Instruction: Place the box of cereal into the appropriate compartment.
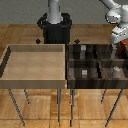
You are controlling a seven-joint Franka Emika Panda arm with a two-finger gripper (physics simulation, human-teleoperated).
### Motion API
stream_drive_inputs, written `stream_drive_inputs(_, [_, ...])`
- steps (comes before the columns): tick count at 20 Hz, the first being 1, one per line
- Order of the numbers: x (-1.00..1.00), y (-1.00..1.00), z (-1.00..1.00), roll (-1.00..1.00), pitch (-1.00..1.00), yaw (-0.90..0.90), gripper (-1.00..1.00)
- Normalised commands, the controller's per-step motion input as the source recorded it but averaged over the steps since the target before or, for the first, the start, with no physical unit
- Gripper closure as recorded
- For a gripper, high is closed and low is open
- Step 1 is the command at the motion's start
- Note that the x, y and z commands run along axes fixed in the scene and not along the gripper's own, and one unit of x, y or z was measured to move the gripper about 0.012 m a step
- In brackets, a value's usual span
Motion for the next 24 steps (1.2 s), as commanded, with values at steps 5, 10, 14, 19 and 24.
stream_drive_inputs(5, [0.0, 0.0, -0.8, 0.0, 0.0, 0.0, 1.0])
stream_drive_inputs(10, [0.0, 0.0, -0.4, 0.0, 0.0, 0.0, -1.0])
stream_drive_inputs(14, [0.0, 0.0, 0.0, 0.0, 0.0, 0.0, -1.0])
stream_drive_inputs(19, [0.0, 0.0, 0.0, 0.0, 0.0, 0.0, -1.0])
stream_drive_inputs(24, [0.0, 0.0, 0.0, 0.0, 0.0, 0.0, -1.0])
